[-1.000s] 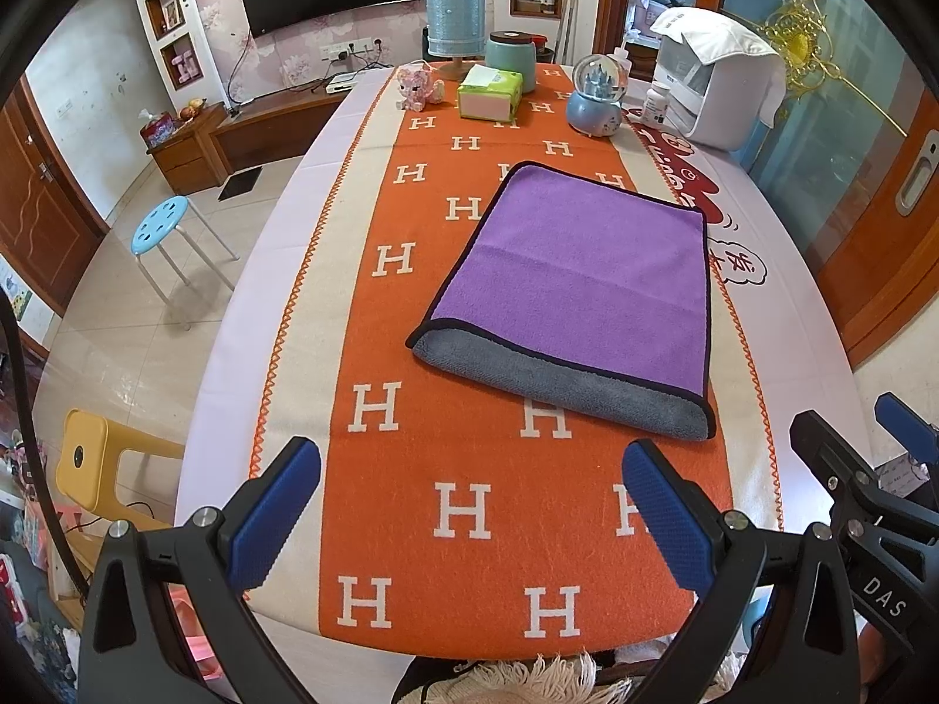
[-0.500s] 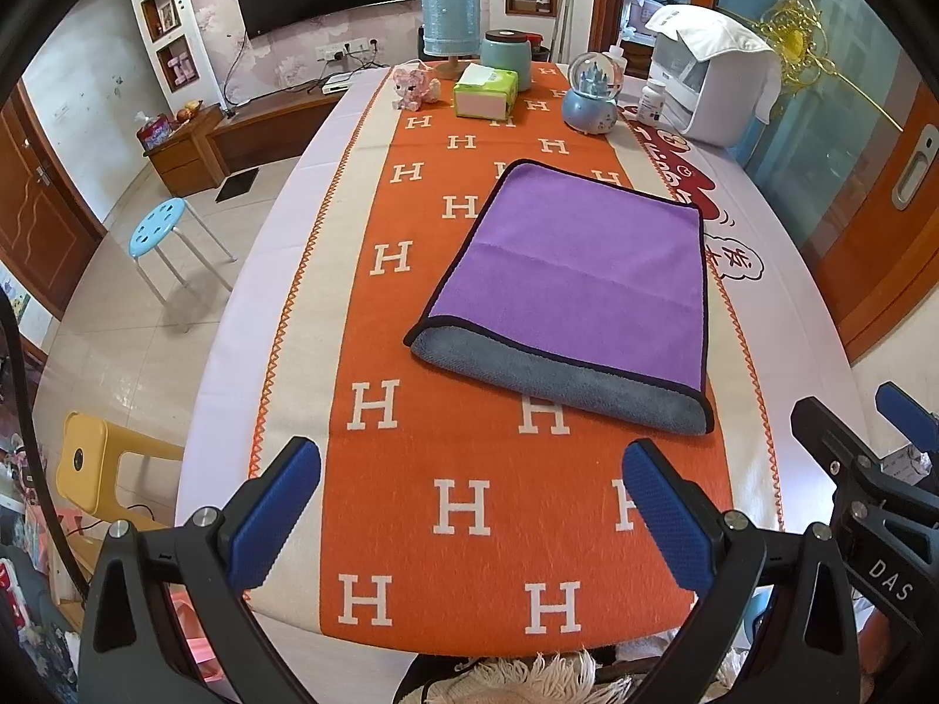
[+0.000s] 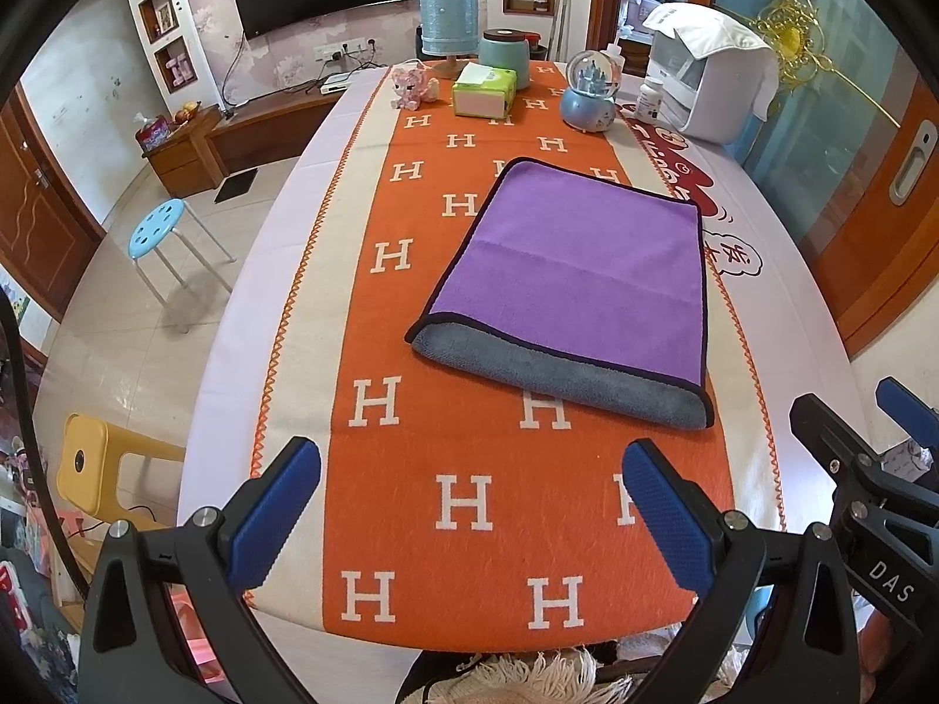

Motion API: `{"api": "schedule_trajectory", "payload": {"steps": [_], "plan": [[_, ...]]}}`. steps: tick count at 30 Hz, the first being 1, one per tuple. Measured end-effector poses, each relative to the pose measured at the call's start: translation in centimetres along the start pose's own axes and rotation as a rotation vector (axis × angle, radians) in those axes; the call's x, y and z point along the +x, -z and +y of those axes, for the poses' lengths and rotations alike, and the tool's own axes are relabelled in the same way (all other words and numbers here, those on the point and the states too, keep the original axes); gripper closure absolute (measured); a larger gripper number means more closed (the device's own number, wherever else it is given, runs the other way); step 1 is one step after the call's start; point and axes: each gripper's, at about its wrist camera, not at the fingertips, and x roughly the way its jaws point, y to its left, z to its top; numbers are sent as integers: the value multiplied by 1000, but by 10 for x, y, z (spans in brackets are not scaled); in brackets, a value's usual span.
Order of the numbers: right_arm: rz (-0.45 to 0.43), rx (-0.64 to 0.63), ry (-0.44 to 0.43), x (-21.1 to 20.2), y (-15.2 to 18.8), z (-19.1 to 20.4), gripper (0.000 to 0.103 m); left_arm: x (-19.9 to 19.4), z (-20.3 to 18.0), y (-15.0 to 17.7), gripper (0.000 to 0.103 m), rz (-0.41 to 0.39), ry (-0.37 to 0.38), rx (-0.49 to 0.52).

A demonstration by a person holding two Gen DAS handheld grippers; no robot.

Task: Fold towel

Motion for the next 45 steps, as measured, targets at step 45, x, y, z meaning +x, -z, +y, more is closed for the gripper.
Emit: {"api": "schedule_trajectory", "payload": {"steps": [45], "plan": [[1,2,4,-5,6,5,10,2,-5,11,1,8,2,-2]]}}
